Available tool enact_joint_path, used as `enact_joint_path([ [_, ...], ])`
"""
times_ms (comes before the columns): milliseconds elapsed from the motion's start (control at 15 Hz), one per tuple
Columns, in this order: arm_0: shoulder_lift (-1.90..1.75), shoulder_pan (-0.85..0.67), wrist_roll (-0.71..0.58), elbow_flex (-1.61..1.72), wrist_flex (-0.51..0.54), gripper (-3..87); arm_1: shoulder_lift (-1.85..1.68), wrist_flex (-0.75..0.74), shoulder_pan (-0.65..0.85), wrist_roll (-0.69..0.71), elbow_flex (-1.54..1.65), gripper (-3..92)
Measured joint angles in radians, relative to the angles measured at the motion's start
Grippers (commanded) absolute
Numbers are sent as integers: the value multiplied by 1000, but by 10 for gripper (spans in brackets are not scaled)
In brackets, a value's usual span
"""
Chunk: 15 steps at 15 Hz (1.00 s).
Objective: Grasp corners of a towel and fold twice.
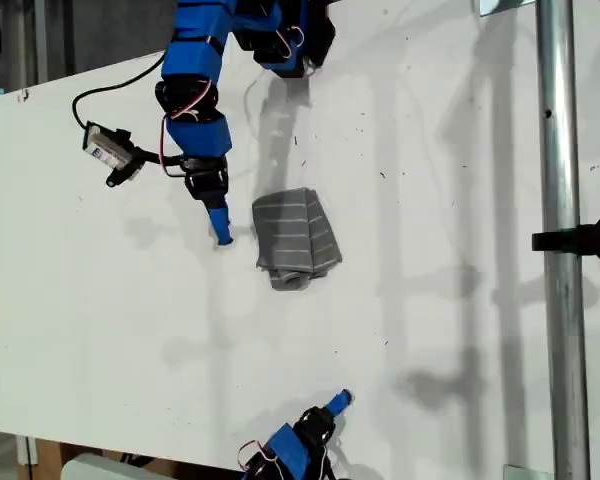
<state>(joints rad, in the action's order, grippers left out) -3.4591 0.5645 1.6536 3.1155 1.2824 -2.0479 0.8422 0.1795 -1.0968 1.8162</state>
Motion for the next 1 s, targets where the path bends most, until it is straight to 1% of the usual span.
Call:
enact_joint_path([
  [133, -2, -40, -101, 0, 0, 25, -308, 6, 0, -74, 376, -3],
  [200, -2, -43, -149, 0, 0, 25, -488, 32, 8, -117, 565, -3],
  [267, -2, -41, -195, 0, 0, 25, -684, 100, 14, -161, 727, -3],
  [333, -2, -44, -258, 0, 0, 24, -894, 204, 12, -207, 859, -3],
  [400, -2, -49, -371, 0, 0, 21, -1080, 314, 12, -238, 950, -3],
  [467, -2, -48, -534, 0, 0, 20, -1190, 397, 14, -261, 1002, 12],
  [533, -2, -43, -647, 0, 0, 20, -1210, 445, 18, -293, 1046, 27],
  [667, -5, -48, -680, 0, 0, 20, -1246, 546, 17, -434, 1085, 29],
  [800, -5, -48, -686, 0, 0, 20, -1246, 565, 60, -471, 1086, 29],
  [867, -5, -48, -687, 0, 0, 20, -1246, 571, 118, -428, 1086, 29],
  [1000, -5, -48, -687, 0, 0, 20, -1246, 572, 186, -410, 1086, 29],
])
